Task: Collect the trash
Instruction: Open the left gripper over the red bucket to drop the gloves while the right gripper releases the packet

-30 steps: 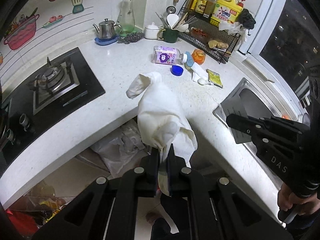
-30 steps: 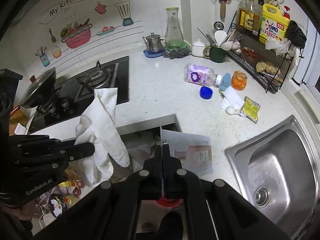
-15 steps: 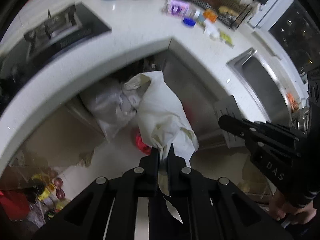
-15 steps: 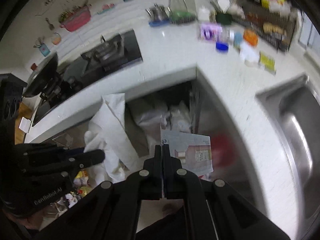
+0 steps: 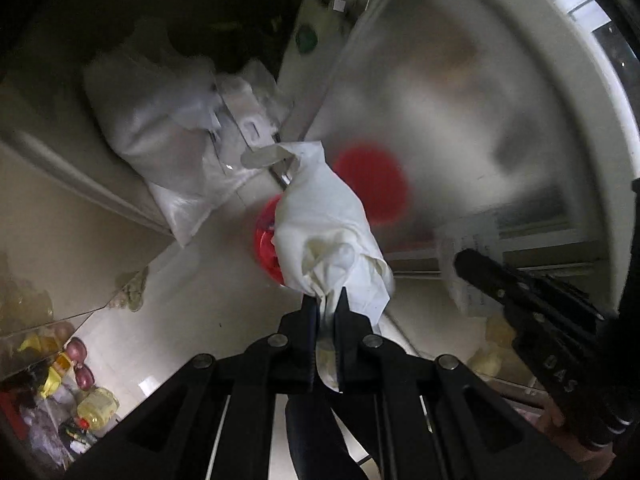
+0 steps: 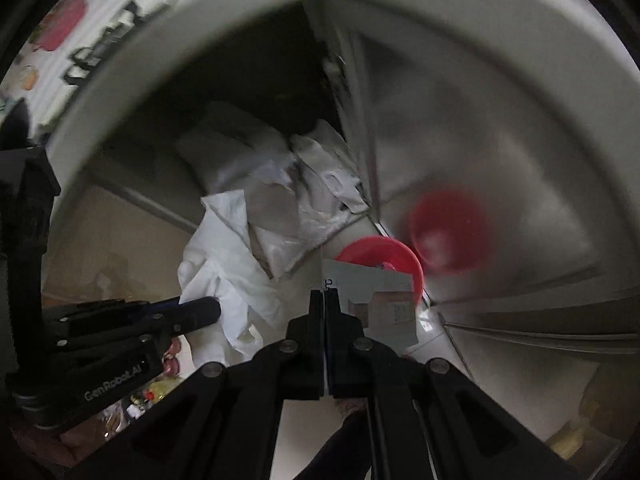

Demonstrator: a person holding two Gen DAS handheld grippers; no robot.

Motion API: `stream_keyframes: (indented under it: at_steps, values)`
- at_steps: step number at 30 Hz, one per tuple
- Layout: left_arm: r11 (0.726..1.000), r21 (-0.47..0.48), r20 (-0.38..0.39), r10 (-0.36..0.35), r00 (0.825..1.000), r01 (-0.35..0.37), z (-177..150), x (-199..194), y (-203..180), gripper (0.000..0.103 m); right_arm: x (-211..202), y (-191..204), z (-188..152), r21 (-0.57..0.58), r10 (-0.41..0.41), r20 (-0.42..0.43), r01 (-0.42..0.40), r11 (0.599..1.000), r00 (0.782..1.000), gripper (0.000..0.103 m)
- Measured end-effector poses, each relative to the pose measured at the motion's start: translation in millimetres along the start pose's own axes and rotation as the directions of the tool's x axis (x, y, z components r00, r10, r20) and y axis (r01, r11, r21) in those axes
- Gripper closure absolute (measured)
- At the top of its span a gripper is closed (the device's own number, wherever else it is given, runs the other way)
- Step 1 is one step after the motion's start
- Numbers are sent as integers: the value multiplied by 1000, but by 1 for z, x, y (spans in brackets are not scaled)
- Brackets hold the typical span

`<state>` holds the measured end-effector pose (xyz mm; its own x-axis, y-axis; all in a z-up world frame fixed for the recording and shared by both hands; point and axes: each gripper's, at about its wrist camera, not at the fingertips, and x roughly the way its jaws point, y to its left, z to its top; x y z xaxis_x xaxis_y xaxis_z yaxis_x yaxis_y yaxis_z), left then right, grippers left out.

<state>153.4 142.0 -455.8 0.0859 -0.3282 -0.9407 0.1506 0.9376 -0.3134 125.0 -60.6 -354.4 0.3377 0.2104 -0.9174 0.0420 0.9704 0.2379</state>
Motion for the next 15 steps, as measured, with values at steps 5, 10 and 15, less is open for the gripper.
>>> stream_keyframes:
  at_steps: [5, 10, 15]
  values:
    - [999, 39, -64, -19, 998, 21, 6, 77, 4, 97, 59, -32, -4, 56, -46, 1, 46, 997, 999, 103]
    - [997, 75, -113, -10, 994, 19, 9, 134, 4, 96, 106, -54, -13, 85, -71, -24, 73, 994, 997, 103]
    - [995, 97, -146, -11, 989, 25, 15, 169, 3, 96, 134, -72, -22, 127, -89, -33, 92, 988, 996, 103]
